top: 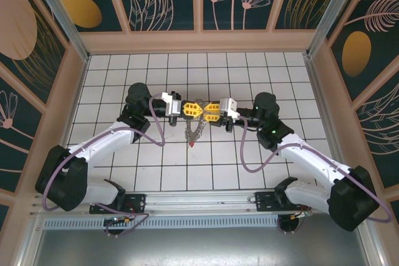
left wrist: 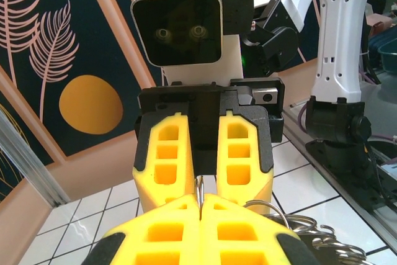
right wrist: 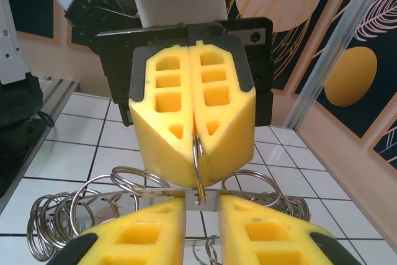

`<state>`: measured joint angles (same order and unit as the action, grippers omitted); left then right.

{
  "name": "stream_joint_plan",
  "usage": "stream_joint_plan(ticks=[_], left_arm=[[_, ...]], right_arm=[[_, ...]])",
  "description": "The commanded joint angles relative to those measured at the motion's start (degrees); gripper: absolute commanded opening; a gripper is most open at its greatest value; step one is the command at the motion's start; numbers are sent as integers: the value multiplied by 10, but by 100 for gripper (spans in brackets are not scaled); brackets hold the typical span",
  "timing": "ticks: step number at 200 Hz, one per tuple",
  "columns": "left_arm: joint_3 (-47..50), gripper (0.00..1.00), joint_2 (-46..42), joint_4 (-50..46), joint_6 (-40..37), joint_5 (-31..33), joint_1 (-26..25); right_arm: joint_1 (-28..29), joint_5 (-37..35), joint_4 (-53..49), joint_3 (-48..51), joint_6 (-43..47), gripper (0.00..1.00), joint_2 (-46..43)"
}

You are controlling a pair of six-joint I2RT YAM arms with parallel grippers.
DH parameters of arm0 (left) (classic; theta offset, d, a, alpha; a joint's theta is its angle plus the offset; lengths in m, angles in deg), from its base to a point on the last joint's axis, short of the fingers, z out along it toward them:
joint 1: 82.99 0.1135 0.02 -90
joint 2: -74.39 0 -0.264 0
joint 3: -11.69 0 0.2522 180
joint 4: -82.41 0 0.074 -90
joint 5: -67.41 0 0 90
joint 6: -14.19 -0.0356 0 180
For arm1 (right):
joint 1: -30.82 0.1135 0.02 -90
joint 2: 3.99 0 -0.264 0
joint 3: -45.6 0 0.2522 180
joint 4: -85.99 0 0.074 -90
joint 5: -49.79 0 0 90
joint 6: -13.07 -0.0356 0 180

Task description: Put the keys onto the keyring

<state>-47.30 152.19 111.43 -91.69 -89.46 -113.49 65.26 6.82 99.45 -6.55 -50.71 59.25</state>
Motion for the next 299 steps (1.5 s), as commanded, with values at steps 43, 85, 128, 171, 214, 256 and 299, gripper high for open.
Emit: stream_joint_plan(ticks=[43,85,128,171,214,256,299], left_arm=[[-19,0,9,-60,-48,-15,-11],[-13,0,-1,-64,-49,13,-10],[16,0,-14,-31,-18,59,-3],[37,0,-43,-19,4,102,16],[26,0,-78,-61,49,147,60],[-9,0,-108,-119,54,184,91],[-12,0,-129,-133,62,221,103]], right_arm=[[-3,22,25,2,7,7,-25],[-17,-21,-21,11,14,29,-39],[-60,-131,-93,10,-31,33,-51],[-85,-511,-126,-1,-235,50,-52],[-229,-513,-415,-132,-454,50,117],[-260,-450,-505,-193,-456,43,282],[-262,-457,-523,-209,-444,41,332]])
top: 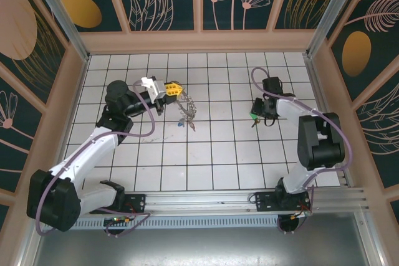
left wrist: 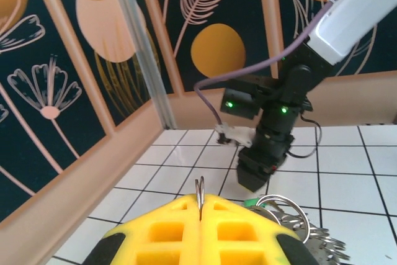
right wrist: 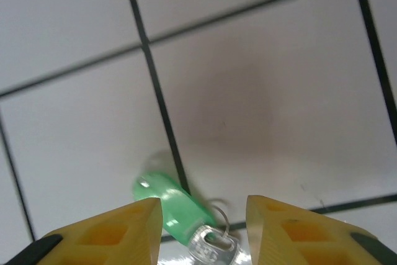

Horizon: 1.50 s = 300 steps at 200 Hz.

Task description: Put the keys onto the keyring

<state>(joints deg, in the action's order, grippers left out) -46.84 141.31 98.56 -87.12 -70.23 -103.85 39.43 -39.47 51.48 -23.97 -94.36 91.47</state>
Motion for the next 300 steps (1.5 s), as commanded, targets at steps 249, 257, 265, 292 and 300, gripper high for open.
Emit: stream_joint_plan(ticks=[249,257,265,292,300], left_arm=[[-42,0,-51,-111,12,132,106],[-40,0,-52,-112,12,131,106],[-39,0,-51,-110,15,129,106],[-25,0,-55,-94,24,129,106],[-21,0,-55,-90,26,131,106]], right_arm=[[306,360,0,-93,20,38,28],[300,300,-13,-97,14,39,13],[286,229,-36,-100,9,41,2],[202,88,-75,-72,0,46,-17],[183,75,-76,-66,1,47,-11]])
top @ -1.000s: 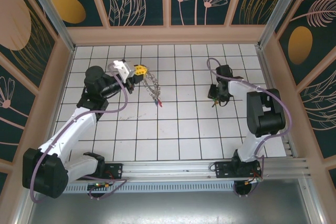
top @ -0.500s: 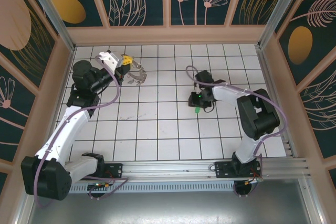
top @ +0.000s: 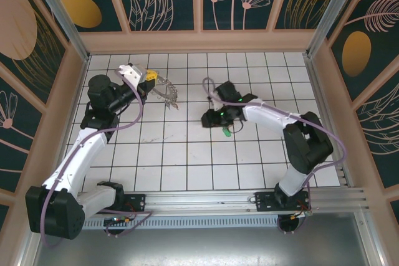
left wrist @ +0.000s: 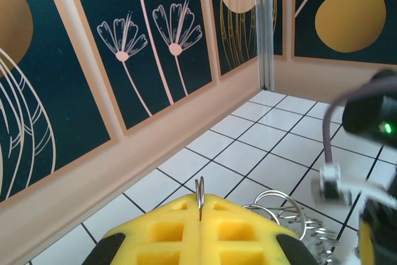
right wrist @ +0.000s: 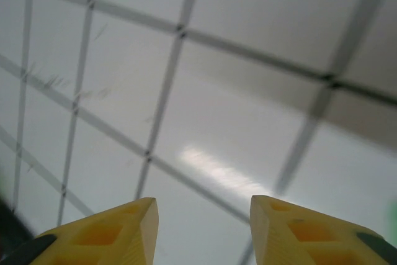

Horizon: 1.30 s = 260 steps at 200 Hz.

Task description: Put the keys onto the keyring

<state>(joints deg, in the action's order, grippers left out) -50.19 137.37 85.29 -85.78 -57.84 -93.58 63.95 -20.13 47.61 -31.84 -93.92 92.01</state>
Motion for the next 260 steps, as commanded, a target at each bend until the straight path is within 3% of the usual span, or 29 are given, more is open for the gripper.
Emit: stream_joint_plan(ticks=[1,29,82,133,175,216,236,260], left_arm=[[13,0,-16,43,12,7,3],[16,0,-16,41,10,9,3],[27,0,-21,39,9,12,3],[33,0,-22,53,18,5,3],[38,0,-30,51,13,8,3],[53,0,-39,56,12,15,3],[65,0,-44,58,11,17,3],[80,0,-49,65,7,7,3]], right_arm=[[-65,-119,-37,13,-3,47,-15],[-75,-91,-35,20,7,53,18],[-47,-48,-31,27,10,53,39],[-38,-53,-14,43,15,51,67],[-21,-4,-29,42,11,49,61],[32,141,-50,15,19,46,97],[62,263,-63,-16,68,45,132],[70,313,-92,-53,145,47,142]])
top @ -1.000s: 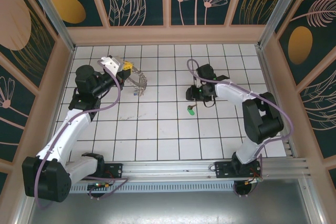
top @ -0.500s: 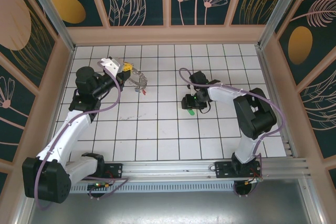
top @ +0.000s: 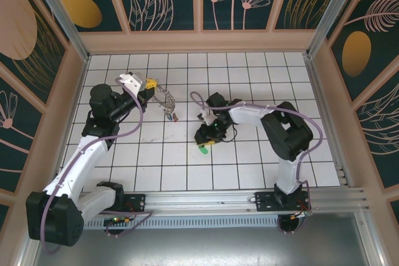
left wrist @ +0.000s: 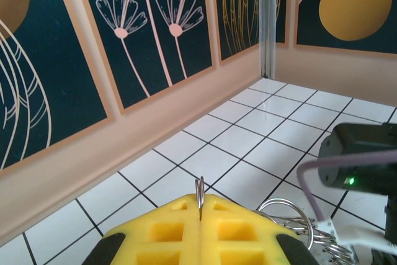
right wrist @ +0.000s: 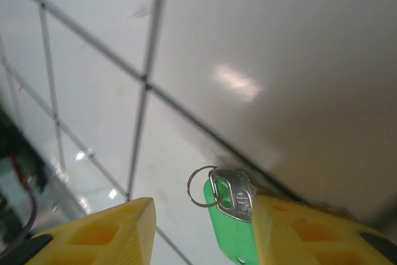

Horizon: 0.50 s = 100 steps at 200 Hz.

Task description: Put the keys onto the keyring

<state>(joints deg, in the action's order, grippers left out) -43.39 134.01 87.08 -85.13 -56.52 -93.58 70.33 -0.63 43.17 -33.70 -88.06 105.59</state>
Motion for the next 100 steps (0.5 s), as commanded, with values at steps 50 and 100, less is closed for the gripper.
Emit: stream_joint_plan(ticks=[50,100], left_arm=[[41,0,-7,117,33,-108,3],[48,0,25,177,29,-240,-13]], right_arm=[[-8,28,171,42,118,47,-214],[-42,11,531,261,319,45,-437]])
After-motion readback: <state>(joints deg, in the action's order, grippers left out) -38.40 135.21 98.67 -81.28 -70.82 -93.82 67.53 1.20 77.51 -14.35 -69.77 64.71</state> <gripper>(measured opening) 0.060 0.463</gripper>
